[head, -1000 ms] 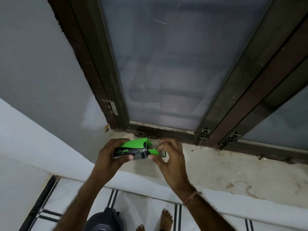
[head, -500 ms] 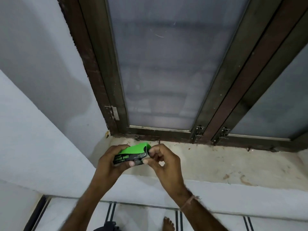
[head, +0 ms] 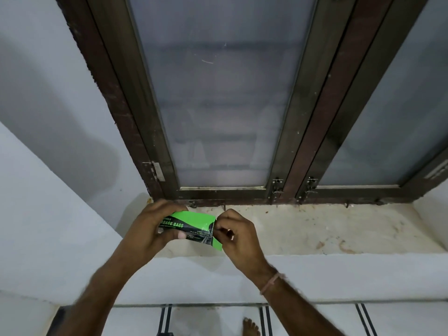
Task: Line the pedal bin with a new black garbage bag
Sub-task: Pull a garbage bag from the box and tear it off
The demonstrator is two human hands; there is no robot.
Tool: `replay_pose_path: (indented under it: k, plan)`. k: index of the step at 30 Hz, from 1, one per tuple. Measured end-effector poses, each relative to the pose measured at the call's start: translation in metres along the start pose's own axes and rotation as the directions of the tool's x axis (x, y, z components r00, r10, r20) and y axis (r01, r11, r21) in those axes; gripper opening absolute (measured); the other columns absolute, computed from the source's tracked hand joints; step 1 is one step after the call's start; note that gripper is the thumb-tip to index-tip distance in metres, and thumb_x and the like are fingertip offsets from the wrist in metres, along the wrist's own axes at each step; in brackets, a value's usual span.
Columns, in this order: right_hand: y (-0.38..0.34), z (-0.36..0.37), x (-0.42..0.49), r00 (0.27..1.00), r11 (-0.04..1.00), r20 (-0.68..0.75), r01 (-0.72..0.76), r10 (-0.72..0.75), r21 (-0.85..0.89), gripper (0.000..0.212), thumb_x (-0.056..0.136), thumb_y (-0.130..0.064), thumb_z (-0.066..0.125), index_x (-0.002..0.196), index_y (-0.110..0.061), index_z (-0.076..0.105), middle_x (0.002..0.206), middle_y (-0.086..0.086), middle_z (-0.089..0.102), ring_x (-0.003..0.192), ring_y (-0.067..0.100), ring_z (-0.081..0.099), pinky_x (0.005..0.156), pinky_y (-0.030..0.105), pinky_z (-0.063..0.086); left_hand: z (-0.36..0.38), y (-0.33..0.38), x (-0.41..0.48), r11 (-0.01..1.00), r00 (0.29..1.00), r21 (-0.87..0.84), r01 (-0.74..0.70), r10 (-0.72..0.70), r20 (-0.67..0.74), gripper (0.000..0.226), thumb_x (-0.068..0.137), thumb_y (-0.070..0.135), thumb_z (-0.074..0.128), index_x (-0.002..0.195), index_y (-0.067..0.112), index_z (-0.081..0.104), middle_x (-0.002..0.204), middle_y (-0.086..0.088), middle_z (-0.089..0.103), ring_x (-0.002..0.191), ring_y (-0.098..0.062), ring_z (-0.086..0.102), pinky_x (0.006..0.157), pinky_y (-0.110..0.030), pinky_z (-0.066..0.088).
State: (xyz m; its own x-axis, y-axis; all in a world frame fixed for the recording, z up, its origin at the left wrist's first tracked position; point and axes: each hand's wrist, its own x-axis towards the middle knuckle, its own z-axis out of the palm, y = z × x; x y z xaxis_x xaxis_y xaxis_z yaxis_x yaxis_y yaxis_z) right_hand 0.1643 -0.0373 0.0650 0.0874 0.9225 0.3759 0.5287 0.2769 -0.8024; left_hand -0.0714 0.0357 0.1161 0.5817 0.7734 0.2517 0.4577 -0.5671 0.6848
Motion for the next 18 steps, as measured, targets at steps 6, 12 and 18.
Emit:
replay_pose_path:
  k: [6,12,18]
  plan:
    - [-0.001,0.0,0.002,0.984,0.936,-0.101,-0.104,0.146,0.338,0.003,0.085,-0.007,0.077,0.085,-0.009,0.078,0.083,-0.014,0.063,0.076,0.002,0.06,0.066,0.021,0.049,-0.012,0.015,0.016,0.999,0.999,0.03,-0.019,0.018,0.027,0.051,0.078,0.056,0.072,0.123,0.032,0.068,0.116,0.017,0.063,0.109,-0.008,0.062,0.088,-0.026,0.052]
    - [0.002,0.012,0.007,0.974,0.891,-0.108,-0.134,0.2,0.435,0.012,0.084,-0.005,0.071,0.082,-0.015,0.076,0.082,-0.018,0.062,0.076,-0.001,0.06,0.067,0.016,0.047,-0.025,0.029,0.041,0.981,0.993,0.178,-0.073,0.054,0.109,0.053,0.078,0.06,0.067,0.123,0.031,0.068,0.12,0.018,0.061,0.113,-0.009,0.059,0.088,-0.03,0.053]
    - [0.015,-0.007,0.012,0.917,0.616,-0.021,-0.25,0.399,0.747,0.01,0.092,-0.008,0.07,0.096,-0.015,0.076,0.108,0.0,0.074,0.089,0.023,0.069,0.069,0.033,0.057,-0.043,0.027,0.058,0.975,0.998,0.22,-0.028,0.013,0.068,0.055,0.074,0.057,0.069,0.122,0.03,0.066,0.118,0.015,0.063,0.108,-0.015,0.063,0.087,-0.032,0.054]
